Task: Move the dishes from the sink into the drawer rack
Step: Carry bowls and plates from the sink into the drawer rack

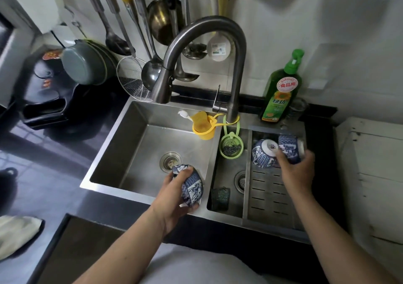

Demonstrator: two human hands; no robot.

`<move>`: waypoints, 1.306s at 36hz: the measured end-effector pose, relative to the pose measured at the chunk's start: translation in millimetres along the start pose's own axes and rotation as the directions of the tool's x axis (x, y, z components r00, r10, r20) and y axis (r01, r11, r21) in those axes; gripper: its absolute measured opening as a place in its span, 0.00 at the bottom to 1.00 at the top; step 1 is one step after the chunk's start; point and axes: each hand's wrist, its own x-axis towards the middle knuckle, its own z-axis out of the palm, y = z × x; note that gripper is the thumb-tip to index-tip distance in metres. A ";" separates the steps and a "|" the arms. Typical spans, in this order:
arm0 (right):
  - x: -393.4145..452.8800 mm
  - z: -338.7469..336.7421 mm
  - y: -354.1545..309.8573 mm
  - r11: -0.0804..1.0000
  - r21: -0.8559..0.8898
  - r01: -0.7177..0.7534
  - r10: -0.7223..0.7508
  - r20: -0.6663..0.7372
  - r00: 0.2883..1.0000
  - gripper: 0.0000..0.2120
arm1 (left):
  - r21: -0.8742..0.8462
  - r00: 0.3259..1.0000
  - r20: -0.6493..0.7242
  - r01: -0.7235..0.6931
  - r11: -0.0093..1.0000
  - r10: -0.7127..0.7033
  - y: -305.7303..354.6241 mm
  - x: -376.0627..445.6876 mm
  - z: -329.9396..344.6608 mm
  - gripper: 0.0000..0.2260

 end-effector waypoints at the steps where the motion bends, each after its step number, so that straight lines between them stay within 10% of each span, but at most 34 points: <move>1: -16.0 -6.6 -0.9 0.995 0.094 -0.017 0.017 0.002 1.000 0.29 | -0.002 1.000 0.004 0.000 1.000 0.000 2.1 0.2 -0.2 0.20; 6: -78.8 -21.8 11.2 0.853 0.458 -0.251 0.173 0.206 0.963 0.43 | -0.045 1.000 0.007 0.011 0.999 -0.011 5.4 -1.3 -2.1 0.21; 10: -107.1 -12.9 9.4 0.719 0.543 -0.434 0.204 0.432 0.878 0.22 | -0.073 1.000 0.020 0.004 0.997 -0.003 -1.1 -8.4 -4.7 0.23; 17: -119.3 35.3 2.1 0.812 0.288 -0.507 0.292 0.552 0.781 0.31 | -0.195 0.999 -0.026 0.026 0.980 -0.032 -50.0 -20.3 -42.6 0.36; 28: -182.7 82.0 -4.9 0.939 -0.025 -0.342 0.246 0.745 0.620 0.29 | -0.443 0.945 -0.320 -0.084 0.893 -0.070 -120.9 -92.9 -119.9 0.21; 40: -393.8 83.7 1.2 0.985 -0.142 -0.098 0.154 0.978 0.140 0.27 | -0.516 0.839 -0.537 -0.410 0.752 0.089 -268.5 -266.2 -224.9 0.29; 47: -564.9 12.8 87.7 0.947 -0.313 -0.066 0.305 0.946 -0.114 0.30 | -0.702 0.720 -0.686 -0.615 0.359 -0.106 -445.3 -426.6 -266.7 0.11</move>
